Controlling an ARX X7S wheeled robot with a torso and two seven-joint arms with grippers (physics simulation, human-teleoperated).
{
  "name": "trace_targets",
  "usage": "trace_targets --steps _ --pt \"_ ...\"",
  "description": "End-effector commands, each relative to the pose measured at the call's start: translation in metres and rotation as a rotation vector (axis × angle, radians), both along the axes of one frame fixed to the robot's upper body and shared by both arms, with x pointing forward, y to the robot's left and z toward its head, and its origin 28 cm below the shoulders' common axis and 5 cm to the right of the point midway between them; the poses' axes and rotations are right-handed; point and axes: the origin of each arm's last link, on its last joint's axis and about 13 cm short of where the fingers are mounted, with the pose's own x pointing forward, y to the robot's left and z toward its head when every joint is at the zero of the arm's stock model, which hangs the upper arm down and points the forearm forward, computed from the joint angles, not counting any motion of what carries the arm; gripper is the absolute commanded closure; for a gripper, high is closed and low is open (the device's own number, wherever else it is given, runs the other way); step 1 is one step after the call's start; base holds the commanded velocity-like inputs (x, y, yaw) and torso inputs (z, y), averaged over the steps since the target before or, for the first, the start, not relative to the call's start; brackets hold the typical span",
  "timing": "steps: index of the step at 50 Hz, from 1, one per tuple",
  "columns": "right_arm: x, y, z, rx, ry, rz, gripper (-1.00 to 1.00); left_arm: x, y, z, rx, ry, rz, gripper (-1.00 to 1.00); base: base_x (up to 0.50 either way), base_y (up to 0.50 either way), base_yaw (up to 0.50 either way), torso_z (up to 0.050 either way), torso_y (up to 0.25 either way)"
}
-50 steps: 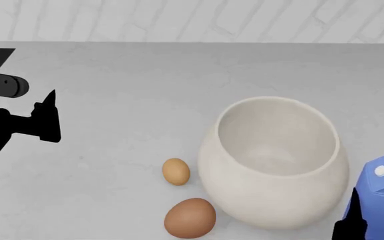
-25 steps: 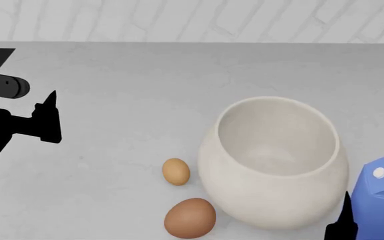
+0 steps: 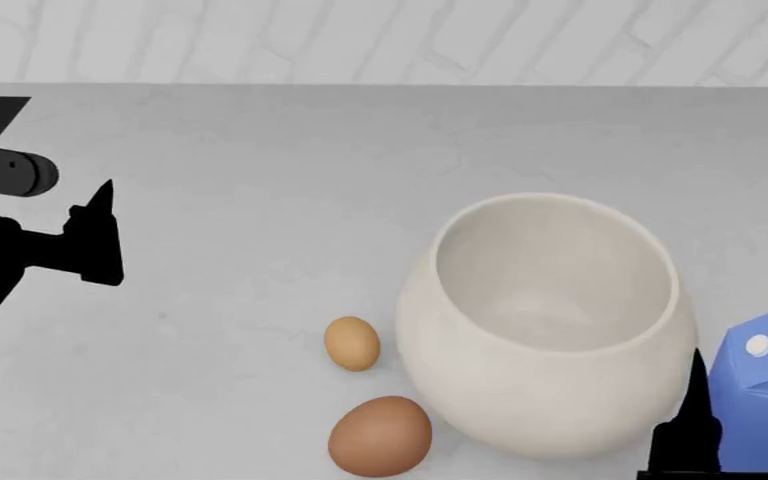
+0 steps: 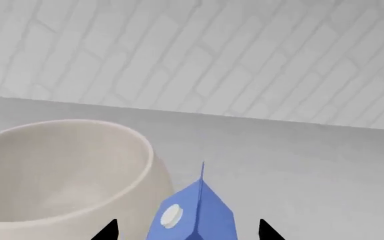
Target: Place the eggs and milk next to the bowl.
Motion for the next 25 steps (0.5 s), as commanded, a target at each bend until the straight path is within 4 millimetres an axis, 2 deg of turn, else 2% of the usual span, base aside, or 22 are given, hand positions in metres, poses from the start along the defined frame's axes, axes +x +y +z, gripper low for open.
trace_targets --steps 1,18,25 --pt "0.0 0.003 0.022 -0.028 -0.047 0.017 -1.0 -0.002 -0.001 0.002 -0.001 -0.003 0.0 -1.0 0.0 0.0 0.0 0.0 0.0" --pt "-0.003 0.007 0.067 -0.088 -0.141 0.032 -1.0 -0.001 0.001 0.002 -0.007 -0.01 0.004 -1.0 0.0 0.0 0.0 0.0 0.0" --pt "-0.014 0.008 0.089 -0.115 -0.183 0.03 -1.0 -0.002 0.002 0.001 -0.007 -0.007 0.004 -1.0 0.0 0.0 0.0 0.0 0.0"
